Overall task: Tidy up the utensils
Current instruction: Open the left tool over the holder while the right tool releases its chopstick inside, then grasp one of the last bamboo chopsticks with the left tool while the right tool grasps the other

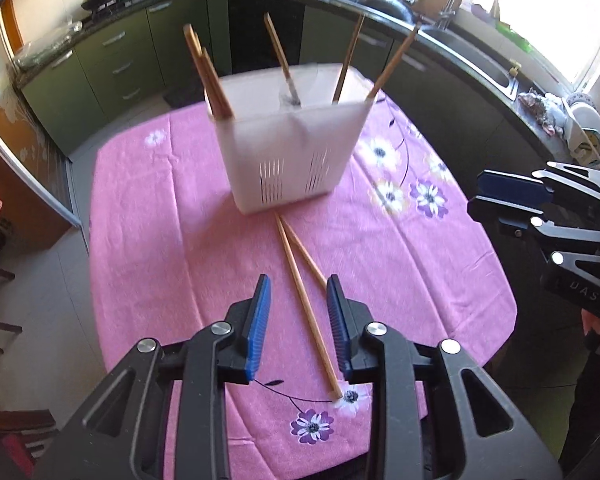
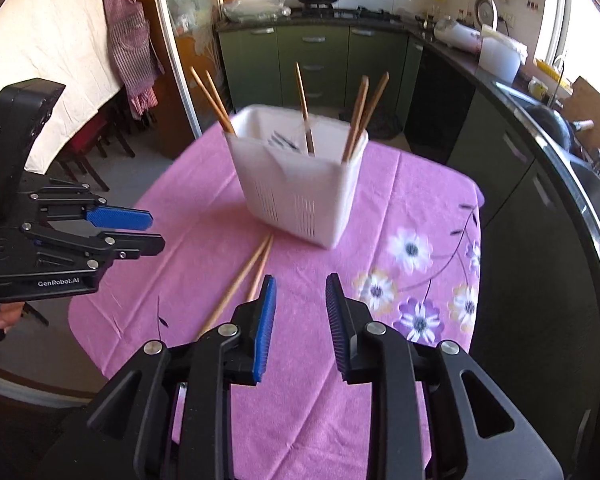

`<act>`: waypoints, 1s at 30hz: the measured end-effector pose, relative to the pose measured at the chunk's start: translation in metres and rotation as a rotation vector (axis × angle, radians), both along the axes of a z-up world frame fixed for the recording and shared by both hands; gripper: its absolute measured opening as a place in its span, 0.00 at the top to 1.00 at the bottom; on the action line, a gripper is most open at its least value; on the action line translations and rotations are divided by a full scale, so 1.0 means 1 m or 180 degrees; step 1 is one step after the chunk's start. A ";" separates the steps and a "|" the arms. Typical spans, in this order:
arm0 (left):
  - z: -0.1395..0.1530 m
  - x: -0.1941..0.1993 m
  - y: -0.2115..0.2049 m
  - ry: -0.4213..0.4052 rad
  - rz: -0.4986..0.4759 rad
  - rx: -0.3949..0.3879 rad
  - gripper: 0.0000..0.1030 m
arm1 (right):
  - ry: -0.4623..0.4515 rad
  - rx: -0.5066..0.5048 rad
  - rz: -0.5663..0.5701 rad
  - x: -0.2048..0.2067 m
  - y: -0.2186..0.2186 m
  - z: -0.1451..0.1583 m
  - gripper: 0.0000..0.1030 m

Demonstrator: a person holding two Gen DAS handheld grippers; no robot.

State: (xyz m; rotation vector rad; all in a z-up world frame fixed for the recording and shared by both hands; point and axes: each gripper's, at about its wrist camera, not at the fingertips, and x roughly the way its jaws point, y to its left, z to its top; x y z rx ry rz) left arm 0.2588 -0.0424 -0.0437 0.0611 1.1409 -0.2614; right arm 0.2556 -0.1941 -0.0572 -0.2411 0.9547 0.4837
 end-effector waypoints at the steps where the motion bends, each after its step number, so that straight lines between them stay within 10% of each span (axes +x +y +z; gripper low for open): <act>1: -0.014 0.002 -0.001 0.0090 0.0023 0.0017 0.73 | 0.0122 -0.0030 -0.0015 0.002 -0.002 -0.014 0.75; 11: -0.099 0.051 -0.023 0.0626 0.0330 0.0165 0.73 | 0.0553 -0.0163 -0.0048 0.020 -0.011 -0.072 0.75; 30: -0.137 0.088 -0.040 0.0847 0.0417 0.0426 0.91 | 0.0648 -0.0045 -0.0173 0.024 -0.046 -0.083 0.75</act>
